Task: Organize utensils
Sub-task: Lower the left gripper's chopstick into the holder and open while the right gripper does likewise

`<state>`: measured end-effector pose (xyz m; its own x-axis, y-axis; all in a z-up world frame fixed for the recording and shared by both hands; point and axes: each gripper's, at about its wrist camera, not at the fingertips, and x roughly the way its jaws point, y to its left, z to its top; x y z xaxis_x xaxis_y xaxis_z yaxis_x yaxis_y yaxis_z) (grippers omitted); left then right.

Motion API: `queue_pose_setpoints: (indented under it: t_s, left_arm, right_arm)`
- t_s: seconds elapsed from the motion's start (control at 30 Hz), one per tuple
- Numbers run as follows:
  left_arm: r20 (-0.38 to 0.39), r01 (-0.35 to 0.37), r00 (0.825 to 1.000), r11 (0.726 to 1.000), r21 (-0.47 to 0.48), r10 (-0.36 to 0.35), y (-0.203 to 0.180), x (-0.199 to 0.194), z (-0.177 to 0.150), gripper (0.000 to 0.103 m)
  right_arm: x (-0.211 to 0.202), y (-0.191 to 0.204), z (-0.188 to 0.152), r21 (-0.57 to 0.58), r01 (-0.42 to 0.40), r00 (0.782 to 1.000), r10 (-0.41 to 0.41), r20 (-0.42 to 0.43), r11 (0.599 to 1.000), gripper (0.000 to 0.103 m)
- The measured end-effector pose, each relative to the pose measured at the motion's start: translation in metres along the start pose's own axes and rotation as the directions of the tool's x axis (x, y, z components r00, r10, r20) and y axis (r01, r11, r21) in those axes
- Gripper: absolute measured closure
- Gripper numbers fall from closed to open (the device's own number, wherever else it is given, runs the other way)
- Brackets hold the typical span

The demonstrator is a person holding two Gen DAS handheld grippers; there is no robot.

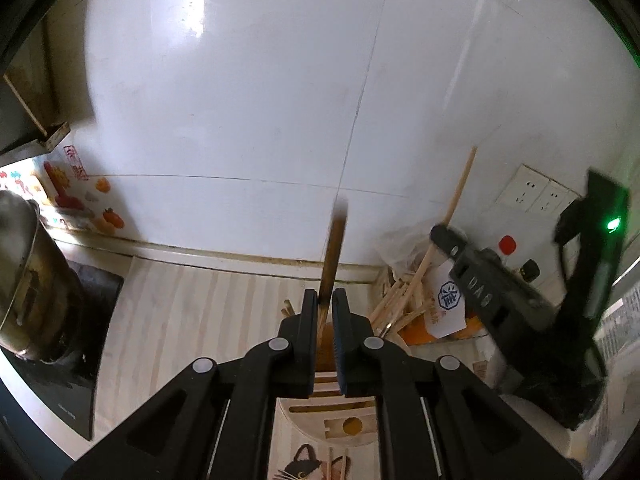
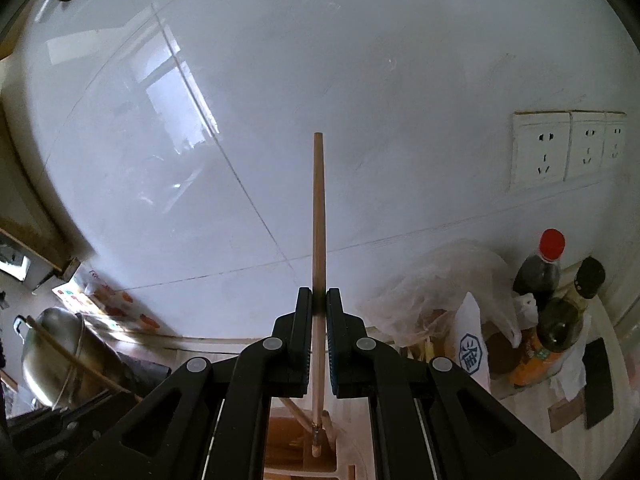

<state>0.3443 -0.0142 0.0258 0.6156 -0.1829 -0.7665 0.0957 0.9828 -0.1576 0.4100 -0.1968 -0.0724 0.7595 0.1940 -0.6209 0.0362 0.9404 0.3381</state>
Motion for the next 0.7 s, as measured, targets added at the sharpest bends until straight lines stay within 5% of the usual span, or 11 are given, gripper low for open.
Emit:
queue_pose_setpoints:
  t_s: [0.13, 0.17, 0.23, 0.27, 0.33, 0.47, 0.7]
  left_arm:
    - [0.043, -0.025, 0.999, 1.000, -0.013, 0.026, 0.003, -0.026, 0.000, 0.084]
    - [0.057, -0.047, 0.997, 0.999, -0.018, 0.048, 0.004, -0.033, -0.001, 0.065]
    - [0.082, -0.084, 0.993, 0.996, -0.035, 0.087, 0.012, -0.045, -0.004, 0.026]
    - [0.097, -0.102, 0.990, 0.994, -0.047, 0.106, 0.016, -0.050, -0.006, 0.020]
    - [0.113, -0.140, 0.983, 0.988, -0.065, 0.146, 0.027, -0.058, -0.015, 0.020]
    - [0.086, -0.187, 0.977, 0.980, -0.075, 0.193, 0.043, -0.056, -0.038, 0.000]
    - [-0.025, -0.256, 0.967, 0.964, -0.075, 0.255, 0.070, -0.018, -0.089, 0.000]
  right_arm:
    - [0.004, -0.001, -0.006, -0.020, -0.031, 0.997, 0.029, -0.073, 0.999, 0.094]
    - [0.003, -0.002, -0.006, -0.024, -0.031, 0.995, 0.028, -0.093, 0.999, 0.091]
    - [-0.005, -0.007, -0.006, -0.016, -0.035, 0.995, 0.034, -0.096, 0.999, 0.065]
    - [-0.011, -0.010, -0.005, -0.007, -0.034, 0.995, 0.033, -0.090, 0.999, 0.062]
    - [-0.025, -0.019, -0.003, 0.008, -0.022, 0.996, 0.023, -0.083, 1.000, 0.060]
    - [-0.049, -0.036, -0.010, 0.038, 0.023, 0.995, -0.020, -0.097, 0.999, 0.055]
    - [-0.076, -0.056, -0.060, 0.064, 0.076, 0.984, -0.065, -0.167, 0.995, 0.038]
